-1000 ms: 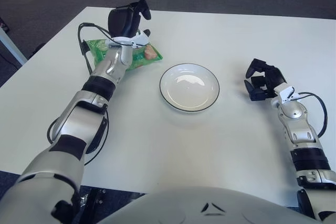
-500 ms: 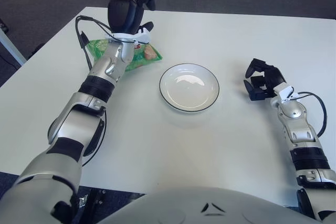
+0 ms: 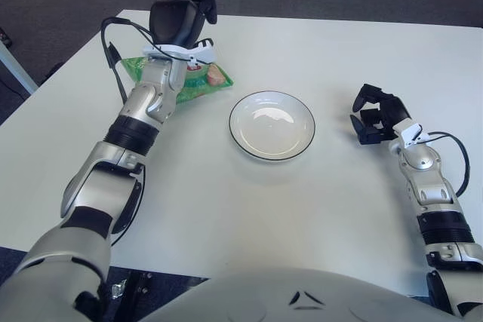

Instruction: Put the snack into the plate.

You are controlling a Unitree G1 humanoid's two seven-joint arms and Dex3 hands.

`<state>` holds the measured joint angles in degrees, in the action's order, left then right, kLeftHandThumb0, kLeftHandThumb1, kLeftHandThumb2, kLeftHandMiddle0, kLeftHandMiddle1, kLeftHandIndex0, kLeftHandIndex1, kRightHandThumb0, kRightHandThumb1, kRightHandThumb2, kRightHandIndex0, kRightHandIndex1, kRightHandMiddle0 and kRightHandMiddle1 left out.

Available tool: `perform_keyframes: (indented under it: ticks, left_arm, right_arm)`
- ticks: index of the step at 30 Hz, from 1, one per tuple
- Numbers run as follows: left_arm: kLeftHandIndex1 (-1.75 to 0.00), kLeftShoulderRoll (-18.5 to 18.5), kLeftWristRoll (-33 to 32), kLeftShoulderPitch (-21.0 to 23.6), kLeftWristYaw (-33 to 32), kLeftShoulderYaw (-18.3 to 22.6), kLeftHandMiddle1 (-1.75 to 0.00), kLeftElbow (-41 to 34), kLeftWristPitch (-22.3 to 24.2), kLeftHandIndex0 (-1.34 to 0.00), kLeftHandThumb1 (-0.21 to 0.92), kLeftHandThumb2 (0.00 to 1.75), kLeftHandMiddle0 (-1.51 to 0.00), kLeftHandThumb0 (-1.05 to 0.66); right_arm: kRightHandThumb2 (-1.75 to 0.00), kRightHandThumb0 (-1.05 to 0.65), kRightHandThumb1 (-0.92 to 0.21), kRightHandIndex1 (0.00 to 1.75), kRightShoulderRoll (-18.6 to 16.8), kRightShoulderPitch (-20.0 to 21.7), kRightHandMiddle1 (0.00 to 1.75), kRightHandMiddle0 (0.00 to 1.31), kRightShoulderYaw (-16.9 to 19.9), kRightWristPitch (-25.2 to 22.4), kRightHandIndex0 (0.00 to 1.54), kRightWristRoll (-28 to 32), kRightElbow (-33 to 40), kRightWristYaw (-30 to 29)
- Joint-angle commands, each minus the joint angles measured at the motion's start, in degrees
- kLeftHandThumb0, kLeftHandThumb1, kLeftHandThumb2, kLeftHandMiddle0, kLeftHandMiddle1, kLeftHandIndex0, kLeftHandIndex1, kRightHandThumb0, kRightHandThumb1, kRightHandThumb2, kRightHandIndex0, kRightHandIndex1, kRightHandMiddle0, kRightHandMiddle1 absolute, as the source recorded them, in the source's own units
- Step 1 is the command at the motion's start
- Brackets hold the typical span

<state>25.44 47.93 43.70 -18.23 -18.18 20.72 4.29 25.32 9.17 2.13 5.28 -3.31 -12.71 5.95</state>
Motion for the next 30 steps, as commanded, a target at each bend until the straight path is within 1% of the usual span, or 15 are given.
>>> perform_keyframes:
  ticks: [1,2,4,5,6,8,9,12,13,17,19,21,24,27,30]
  left_arm:
    - [-1.61,0.10,1.64,-0.99,1.88,0.23,-1.73,-0.87,3.71,-0.59,0.14,1.47,-0.75,0.00]
    - [-1.59,-0.09,2.02,-1.06,1.97,0.14,-1.74,-0.86,4.70,-0.57,0.19,1.42,-0.71,0.00]
    - [-1.60,-0.37,2.59,-1.02,2.00,-0.11,-1.70,-0.17,6.34,-0.42,0.42,1.12,-0.56,-0.01]
    - [-1.61,-0.44,2.74,-1.01,2.03,-0.19,-1.65,-0.02,6.81,-0.34,0.59,0.90,-0.48,-0.01]
    - [-1.61,-0.53,3.07,-0.85,2.15,-0.39,-1.63,0.45,7.56,-0.31,0.65,0.81,-0.45,0.00]
    - [-1.38,-0.65,3.98,-0.35,2.72,-0.96,-1.28,1.86,9.22,-0.13,0.66,0.74,-0.28,-0.40]
    - [-1.30,-0.69,4.47,-0.05,2.97,-1.28,-1.15,2.74,10.04,-0.08,0.66,0.74,-0.22,-0.52]
    - [-1.08,-1.01,5.55,0.73,3.44,-2.00,-0.89,4.76,12.28,-0.03,0.79,0.59,-0.12,-0.77]
    - [-1.05,-1.25,5.85,1.02,3.74,-2.21,-0.85,5.30,13.18,-0.02,0.82,0.56,-0.10,-0.81]
    - [-0.80,-1.95,6.37,1.95,4.84,-2.80,-0.50,6.83,15.92,0.00,0.90,0.53,-0.02,-0.98]
    - [-0.73,-2.43,6.12,3.31,5.41,-3.11,-0.40,9.92,16.81,0.00,0.91,0.55,-0.01,-1.01]
    - [-0.58,-2.82,5.76,4.55,5.90,-3.38,-0.20,12.73,17.36,0.00,0.92,0.60,0.00,-1.03]
    - [-0.42,-3.45,5.25,6.09,7.59,-3.86,-0.07,16.13,18.56,0.00,0.92,0.64,0.00,-1.04]
    - [-0.28,-4.02,4.69,7.37,8.59,-4.31,-0.02,19.38,19.08,0.00,0.92,0.66,0.00,-1.05]
    - [-0.14,-5.12,3.35,9.04,7.63,-4.76,-0.01,25.94,17.44,0.00,0.92,0.68,0.00,-1.05]
  right_arm:
    - [-1.36,-0.50,-0.28,1.75,-1.53,-5.35,1.75,0.65,-2.20,-4.98,1.27,-1.42,-5.30,2.03]
    - [-1.37,-0.50,-0.27,1.75,-1.58,-5.39,1.75,0.65,-2.11,-4.96,1.28,-1.28,-5.29,2.08]
    - [-1.37,-0.50,-0.27,1.75,-1.65,-5.45,1.75,0.65,-1.99,-4.83,1.28,-1.10,-5.29,2.16]
    - [-1.37,-0.50,-0.27,1.75,-1.67,-5.46,1.75,0.66,-1.96,-4.79,1.28,-1.07,-5.30,2.17]
    - [-1.37,-0.50,-0.27,1.75,-1.72,-5.47,1.75,0.66,-1.98,-4.80,1.28,-1.14,-5.21,2.07]
    - [-1.38,-0.50,-0.26,1.75,-1.81,-5.46,1.75,0.66,-1.96,-5.01,1.29,-1.17,-5.06,1.96]
    - [-1.38,-0.51,-0.26,1.75,-1.84,-5.47,1.75,0.66,-1.96,-5.18,1.29,-1.17,-4.98,1.95]
    - [-1.38,-0.51,-0.26,1.75,-1.84,-5.49,1.75,0.66,-2.02,-5.65,1.27,-1.25,-4.82,2.02]
    - [-1.38,-0.51,-0.26,1.75,-1.78,-5.46,1.75,0.66,-2.02,-5.71,1.27,-1.30,-4.89,2.05]
    - [-1.38,-0.51,-0.26,1.75,-1.68,-5.36,1.75,0.66,-2.00,-5.69,1.26,-1.40,-5.14,2.08]
    - [-1.38,-0.51,-0.26,1.75,-1.68,-5.36,1.75,0.66,-1.99,-5.45,1.25,-1.47,-5.22,1.98]
    - [-1.38,-0.51,-0.26,1.75,-1.69,-5.37,1.75,0.66,-1.99,-5.27,1.26,-1.51,-5.28,1.93]
    - [-1.38,-0.51,-0.26,1.75,-1.65,-5.38,1.75,0.66,-2.04,-4.80,1.27,-1.66,-5.43,1.84]
    - [-1.39,-0.51,-0.26,1.75,-1.63,-5.39,1.75,0.67,-2.07,-4.89,1.28,-1.75,-5.41,1.79]
    - [-1.40,-0.51,-0.25,1.75,-1.67,-5.38,1.75,0.67,-2.00,-4.99,1.29,-1.53,-5.42,1.97]
